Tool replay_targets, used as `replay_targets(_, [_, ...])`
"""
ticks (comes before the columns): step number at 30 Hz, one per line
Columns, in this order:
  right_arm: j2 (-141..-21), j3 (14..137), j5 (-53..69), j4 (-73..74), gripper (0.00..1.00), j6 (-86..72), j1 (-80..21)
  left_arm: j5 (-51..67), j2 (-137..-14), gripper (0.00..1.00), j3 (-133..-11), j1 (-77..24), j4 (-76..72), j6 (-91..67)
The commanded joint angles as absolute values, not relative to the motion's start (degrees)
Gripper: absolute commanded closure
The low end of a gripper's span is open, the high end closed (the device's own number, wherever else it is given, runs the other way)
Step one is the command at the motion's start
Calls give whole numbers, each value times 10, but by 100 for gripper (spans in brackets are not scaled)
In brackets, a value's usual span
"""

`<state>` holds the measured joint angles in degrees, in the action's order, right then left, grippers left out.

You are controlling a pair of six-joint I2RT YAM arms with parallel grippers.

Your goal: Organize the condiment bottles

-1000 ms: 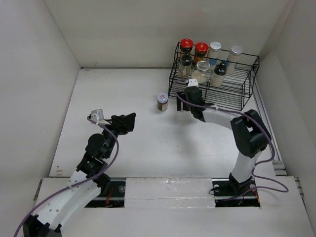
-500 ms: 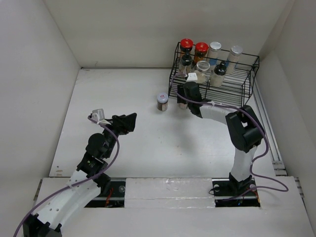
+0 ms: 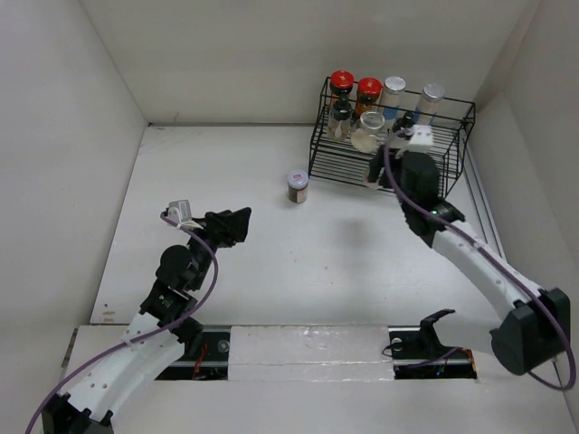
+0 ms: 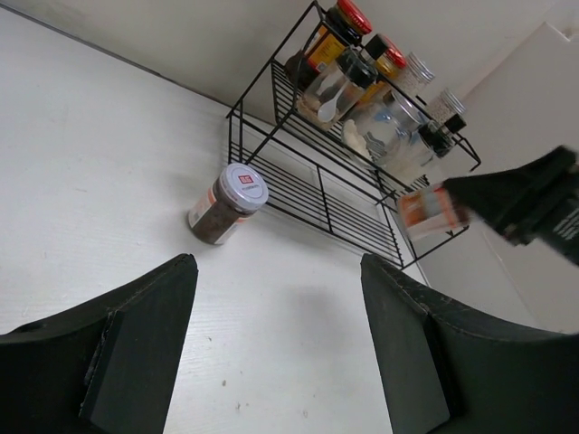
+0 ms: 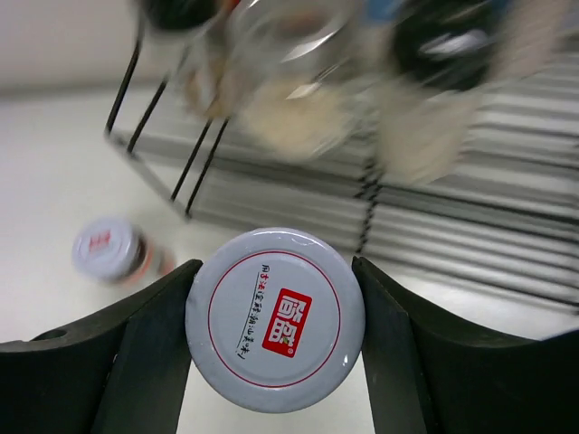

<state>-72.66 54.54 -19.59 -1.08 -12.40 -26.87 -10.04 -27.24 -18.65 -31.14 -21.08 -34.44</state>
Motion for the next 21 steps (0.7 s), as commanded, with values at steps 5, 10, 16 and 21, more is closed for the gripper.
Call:
replay_targets(5, [-629, 600, -195, -4, 60, -149, -105, -77, -258, 31, -202, -314, -242, -347])
replay_targets(10, [-692, 706, -172, 11, 60, -149, -22, -66, -275, 31, -202, -314, -242, -352])
replay_targets(16, [-826, 798, -164, 11, 60, -132, 3, -67, -270, 31, -202, -314, -244, -352])
replay_targets(21, [-869, 803, -159, 11, 56, -132, 8, -73, -265, 31, -202, -314, -244, -347])
